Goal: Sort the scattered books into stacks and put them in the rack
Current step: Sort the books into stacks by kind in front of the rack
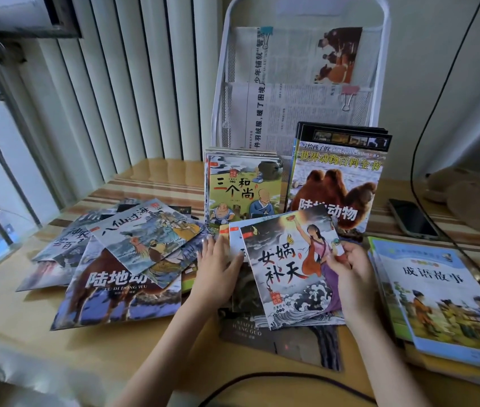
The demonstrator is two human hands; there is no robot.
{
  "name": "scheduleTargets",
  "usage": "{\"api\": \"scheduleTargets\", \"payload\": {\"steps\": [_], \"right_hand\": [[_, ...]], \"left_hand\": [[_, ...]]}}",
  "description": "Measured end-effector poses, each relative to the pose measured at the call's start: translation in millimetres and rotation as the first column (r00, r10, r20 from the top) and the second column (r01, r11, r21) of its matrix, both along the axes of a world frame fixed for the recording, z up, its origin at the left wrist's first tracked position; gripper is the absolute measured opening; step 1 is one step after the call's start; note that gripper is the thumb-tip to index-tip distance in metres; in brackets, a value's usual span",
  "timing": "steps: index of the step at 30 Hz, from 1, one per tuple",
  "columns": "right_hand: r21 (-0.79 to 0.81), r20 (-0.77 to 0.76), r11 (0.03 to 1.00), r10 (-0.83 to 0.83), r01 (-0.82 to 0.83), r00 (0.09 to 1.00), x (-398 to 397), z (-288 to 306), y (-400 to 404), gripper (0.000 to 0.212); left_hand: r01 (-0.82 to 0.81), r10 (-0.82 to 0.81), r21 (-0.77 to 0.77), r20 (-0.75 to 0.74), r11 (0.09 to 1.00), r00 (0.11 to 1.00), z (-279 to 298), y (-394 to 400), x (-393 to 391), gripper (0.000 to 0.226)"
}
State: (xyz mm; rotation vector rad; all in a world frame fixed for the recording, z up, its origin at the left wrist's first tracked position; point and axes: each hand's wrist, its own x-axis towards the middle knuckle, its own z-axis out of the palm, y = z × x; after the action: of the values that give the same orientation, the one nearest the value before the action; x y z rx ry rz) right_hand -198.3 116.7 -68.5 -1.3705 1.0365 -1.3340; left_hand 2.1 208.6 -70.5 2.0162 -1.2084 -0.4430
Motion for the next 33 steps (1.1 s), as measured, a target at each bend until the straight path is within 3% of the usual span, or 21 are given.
{"api": "scheduleTargets", "payload": {"steps": [3,6,8,10,12,13,17,22,24,26,29,33], "right_hand": [[-0.029,0.026,0.999,-0.012,0.012,1.000,0,-1,0,0.022],[-0.042,0.077,0.997,-0.064,0.067,0.995,-1,-3,-4,0.024],[-0.030,0.109,0.996,-0.080,0.084,0.991,-1,-2,-4,0.027],[-0.029,0.086,0.996,-0.077,0.080,0.993,-1,-5,-6,0.023],[-0.032,0.041,0.998,-0.060,0.062,0.997,1,-7,-5,0.020],[-0.047,0.021,0.997,-0.053,0.054,0.998,2,-7,-4,0.020],[-0.117,-0.114,0.992,-0.056,0.042,0.992,4,-4,4,0.032],[-0.141,-0.300,0.990,-0.051,0.008,0.953,3,-10,7,0.061],[-0.160,-0.343,0.987,-0.045,-0.011,0.938,4,-12,5,0.060],[-0.139,-0.324,0.988,0.015,-0.063,0.946,6,-11,6,0.057],[-0.040,-0.198,0.990,0.126,-0.136,0.972,10,-6,7,0.050],[0.037,0.036,0.998,0.050,-0.051,0.998,5,4,3,0.040]], "left_hand": [[-0.178,0.133,-0.188,-0.232,0.966,0.964,4,3,1,0.047],[-0.206,0.197,-0.071,-0.125,0.976,0.972,5,2,2,0.048],[-0.153,0.142,-0.071,-0.141,0.986,0.980,7,2,1,0.043],[-0.096,0.020,-0.165,-0.409,0.982,0.913,16,8,-8,0.046],[0.016,-0.135,-0.229,-0.514,0.973,0.847,19,9,-16,0.037],[0.073,-0.195,-0.253,-0.499,0.965,0.845,18,9,-20,0.031],[0.117,-0.234,-0.326,-0.349,0.938,0.907,13,4,-28,0.057],[0.153,-0.259,-0.357,-0.271,0.922,0.927,17,6,-29,0.043],[0.178,-0.263,-0.361,-0.203,0.916,0.943,18,4,-28,0.059],[0.194,-0.274,-0.322,-0.221,0.926,0.936,21,1,-27,0.050],[0.171,-0.275,-0.249,-0.479,0.953,0.834,26,-3,-31,0.018],[0.081,-0.257,-0.283,-0.668,0.956,0.698,23,-1,-24,0.023]]}}
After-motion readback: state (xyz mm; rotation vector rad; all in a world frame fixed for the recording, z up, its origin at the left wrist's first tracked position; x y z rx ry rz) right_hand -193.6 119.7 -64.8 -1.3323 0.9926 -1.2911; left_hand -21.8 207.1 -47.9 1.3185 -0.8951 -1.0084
